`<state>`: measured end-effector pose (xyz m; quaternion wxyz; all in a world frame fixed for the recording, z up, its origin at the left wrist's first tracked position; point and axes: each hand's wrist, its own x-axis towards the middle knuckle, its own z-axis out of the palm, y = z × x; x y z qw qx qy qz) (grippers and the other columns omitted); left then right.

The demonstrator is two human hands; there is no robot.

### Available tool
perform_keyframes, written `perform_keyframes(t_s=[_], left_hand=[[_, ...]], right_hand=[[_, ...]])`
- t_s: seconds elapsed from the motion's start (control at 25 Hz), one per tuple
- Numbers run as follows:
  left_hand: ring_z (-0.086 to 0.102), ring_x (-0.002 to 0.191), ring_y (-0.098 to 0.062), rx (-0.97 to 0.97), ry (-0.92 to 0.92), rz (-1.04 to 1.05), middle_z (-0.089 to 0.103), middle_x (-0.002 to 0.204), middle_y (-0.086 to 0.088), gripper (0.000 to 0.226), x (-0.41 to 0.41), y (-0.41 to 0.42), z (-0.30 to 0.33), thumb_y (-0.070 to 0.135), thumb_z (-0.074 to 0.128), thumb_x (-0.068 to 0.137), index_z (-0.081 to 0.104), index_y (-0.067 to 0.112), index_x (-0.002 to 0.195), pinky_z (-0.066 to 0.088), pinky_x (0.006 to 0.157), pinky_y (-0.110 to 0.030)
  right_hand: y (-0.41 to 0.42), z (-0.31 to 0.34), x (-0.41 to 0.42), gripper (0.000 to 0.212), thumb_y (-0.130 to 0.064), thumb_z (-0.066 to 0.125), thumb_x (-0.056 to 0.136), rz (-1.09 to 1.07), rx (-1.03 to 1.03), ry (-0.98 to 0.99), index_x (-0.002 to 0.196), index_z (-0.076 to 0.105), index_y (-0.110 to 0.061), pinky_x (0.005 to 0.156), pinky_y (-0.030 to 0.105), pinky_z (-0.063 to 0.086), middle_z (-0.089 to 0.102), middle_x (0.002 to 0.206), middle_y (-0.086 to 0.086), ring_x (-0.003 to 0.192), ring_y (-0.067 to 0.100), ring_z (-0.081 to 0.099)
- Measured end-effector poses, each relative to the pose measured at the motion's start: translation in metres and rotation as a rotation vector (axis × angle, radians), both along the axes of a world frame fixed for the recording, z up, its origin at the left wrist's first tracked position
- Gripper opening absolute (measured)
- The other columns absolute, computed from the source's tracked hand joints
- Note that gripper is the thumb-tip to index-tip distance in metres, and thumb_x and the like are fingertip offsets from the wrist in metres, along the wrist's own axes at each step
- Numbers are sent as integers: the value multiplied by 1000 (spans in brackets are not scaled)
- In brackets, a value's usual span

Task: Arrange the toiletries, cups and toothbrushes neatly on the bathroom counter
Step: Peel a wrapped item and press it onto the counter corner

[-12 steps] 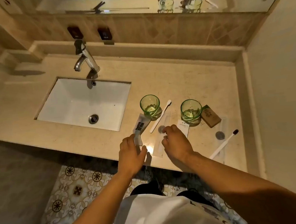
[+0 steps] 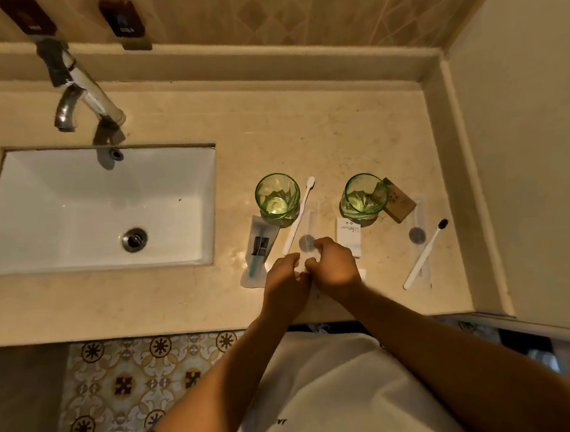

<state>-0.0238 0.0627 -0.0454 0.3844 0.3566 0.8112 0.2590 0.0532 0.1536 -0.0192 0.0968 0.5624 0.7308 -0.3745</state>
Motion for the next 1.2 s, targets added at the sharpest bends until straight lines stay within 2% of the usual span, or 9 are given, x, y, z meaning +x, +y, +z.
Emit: perform_keyframes(t_s=[0.16,0.28,0.36,0.44,0.6,0.76,0.96,1.08,1.2], left_hand=[[58,88,-18,-88,-159,-9,68,99,-16,16,-10,10,1,13,59,100,68,0,102,43,73,-12],[59,85,-22,-140,-308,121,66,90,-14,22,-14,20,0,17,57,102,69,1,93,51,77,-28],[61,80,-25,-158,-417,197,65,83,-15,26,-17,27,3,12,53,100,71,4,82,55,80,-40],[64,76,-26,-174,-512,285,67,79,-18,31,-16,29,7,12,53,99,69,9,73,57,76,-38],[68,78,-24,-226,-575,405,74,93,-22,24,-13,26,9,21,60,97,75,5,87,59,69,-27],[65,78,-27,-248,-633,424,69,90,-23,22,-20,29,6,16,61,95,73,-2,92,60,76,-35],[65,82,-30,-297,-690,504,69,94,-23,16,-21,44,10,13,65,94,71,-1,91,61,88,-43],[65,89,-36,-251,-781,475,69,109,-32,24,-23,45,18,12,59,99,68,-8,110,60,89,-48],[62,85,-35,-177,-873,362,63,106,-28,27,-24,46,31,12,51,104,59,-8,121,56,75,-40]], right_hand=[[7,-1,-4,54,-33,61,94,-216,-92,25,140,48,-7,98,35,44,59,136,16,124,33,55],[12,-4,-6,56,-43,58,96,-308,-168,24,139,49,-8,98,35,43,58,136,13,122,30,54],[16,-3,-9,43,-39,57,97,-309,-201,27,124,59,-6,89,34,44,61,116,12,104,24,56],[24,-4,-7,27,-32,60,94,-291,-227,32,102,69,-7,81,32,49,62,92,6,89,19,58],[33,-7,-1,25,-25,62,91,-209,-274,19,99,75,-6,67,24,48,65,82,1,78,15,59],[26,-11,-7,40,-43,61,94,-152,-203,-24,96,75,-5,76,29,49,73,93,10,83,21,64],[29,-5,-10,35,-35,58,97,-203,-186,-17,106,68,-4,77,32,48,71,104,12,94,26,65],[32,12,-8,30,-31,51,95,-286,-194,60,90,65,-5,64,27,43,67,84,8,71,18,59],[35,28,-4,28,-30,46,97,-335,-198,183,85,58,-9,57,25,40,55,72,-1,69,17,52]])
